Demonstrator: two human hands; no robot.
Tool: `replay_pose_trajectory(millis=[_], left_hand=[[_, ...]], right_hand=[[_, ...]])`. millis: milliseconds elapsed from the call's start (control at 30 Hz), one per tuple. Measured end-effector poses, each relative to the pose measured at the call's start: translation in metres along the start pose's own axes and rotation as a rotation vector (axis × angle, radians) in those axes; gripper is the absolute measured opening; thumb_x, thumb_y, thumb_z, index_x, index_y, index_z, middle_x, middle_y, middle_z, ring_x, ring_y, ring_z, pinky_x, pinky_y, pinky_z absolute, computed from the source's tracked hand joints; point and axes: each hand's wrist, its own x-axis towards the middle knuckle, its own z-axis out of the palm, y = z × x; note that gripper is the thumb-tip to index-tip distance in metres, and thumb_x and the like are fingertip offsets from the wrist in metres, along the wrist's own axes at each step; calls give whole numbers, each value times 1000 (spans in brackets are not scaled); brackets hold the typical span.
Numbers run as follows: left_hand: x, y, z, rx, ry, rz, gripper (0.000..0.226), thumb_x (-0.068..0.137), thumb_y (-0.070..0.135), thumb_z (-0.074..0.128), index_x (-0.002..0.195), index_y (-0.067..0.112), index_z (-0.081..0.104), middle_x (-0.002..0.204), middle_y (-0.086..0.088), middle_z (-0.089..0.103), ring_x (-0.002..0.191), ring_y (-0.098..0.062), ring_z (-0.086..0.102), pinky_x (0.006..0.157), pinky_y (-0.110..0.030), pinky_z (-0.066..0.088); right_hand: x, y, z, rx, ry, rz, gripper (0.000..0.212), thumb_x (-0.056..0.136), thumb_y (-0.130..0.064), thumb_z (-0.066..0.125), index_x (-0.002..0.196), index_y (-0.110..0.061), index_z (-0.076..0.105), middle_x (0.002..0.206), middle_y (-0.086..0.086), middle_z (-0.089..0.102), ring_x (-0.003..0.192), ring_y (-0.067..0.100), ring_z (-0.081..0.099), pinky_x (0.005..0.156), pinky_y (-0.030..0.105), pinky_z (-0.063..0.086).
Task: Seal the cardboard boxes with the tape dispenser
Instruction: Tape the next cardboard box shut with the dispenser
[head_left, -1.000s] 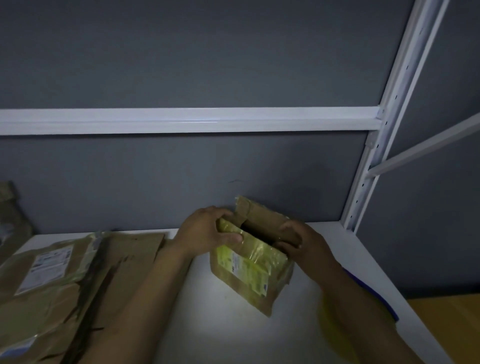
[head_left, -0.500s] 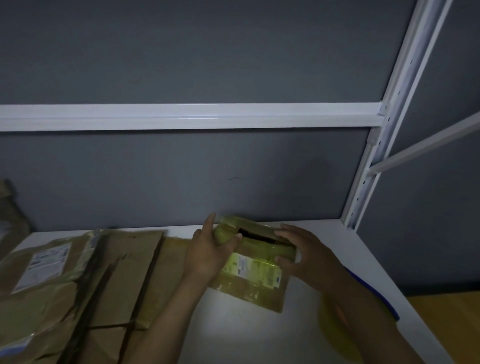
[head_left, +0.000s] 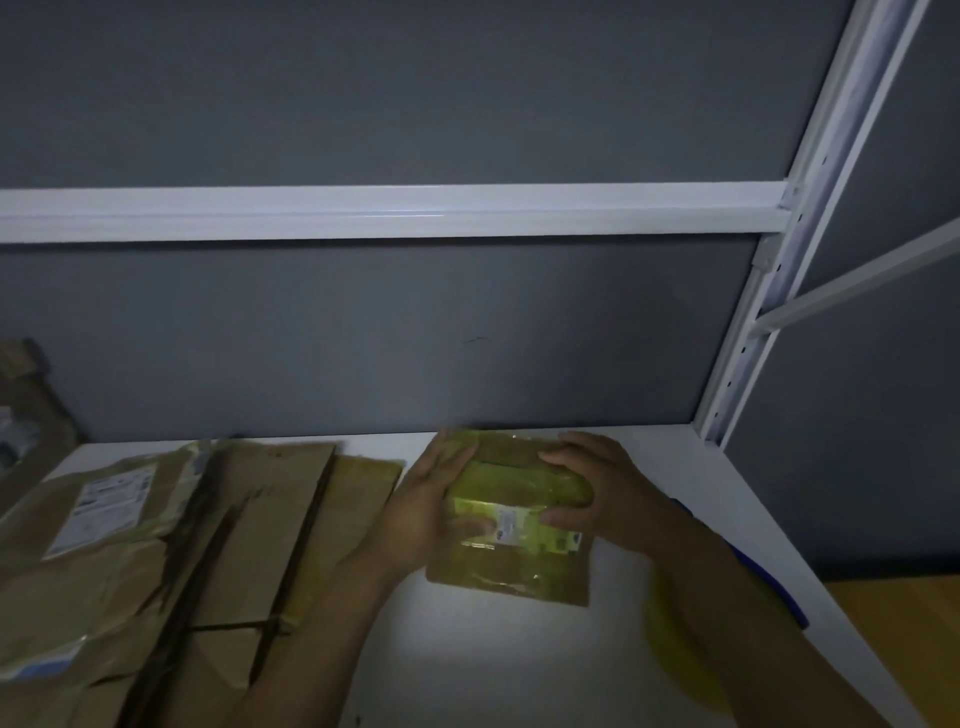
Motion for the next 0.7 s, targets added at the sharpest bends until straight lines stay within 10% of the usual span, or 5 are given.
replay_pose_trajectory(millis=[300,400,467,567,700], left_hand=[[-1,19,18,647,-24,85,103,76,90,16,133,13,54,161,-11,17,149,-32,10,119,-50,7],[4,25,28,671,-105,113,95,85,81,4,141,19,51,152,-13,35,140,-32,35,116,-43,16],[8,29,32,724,-72,129,98,77,84,-5,153,30,23,160,-7,8,149,-27,10,121,-37,2],[13,37,34,815,-179,42,90,84,79,11,155,25,-1,161,-6,-12,149,-23,-13,118,-34,-10],[8,35,42,779,-152,100,128,47,83,-38,153,18,-7,160,-11,-12,148,-24,-15,117,-34,-17]], right_hand=[[-1,12,10,-13,-123,0,72,81,-61,59,144,-34,37,148,-24,6,138,-1,-14,116,34,0],[-1,15,10,-237,-140,-51,90,71,-88,21,148,-39,24,149,-19,-16,138,6,-23,116,41,-11],[-8,15,7,-324,-124,-23,100,64,-91,0,149,-41,16,149,-14,-24,140,10,-24,113,38,-15],[-36,12,-6,-247,-21,129,80,82,-76,23,151,-35,16,154,-14,-3,146,11,-4,116,31,-3],[-87,38,-28,-42,230,425,67,92,-44,56,150,-29,25,149,-2,38,135,18,38,110,30,29]])
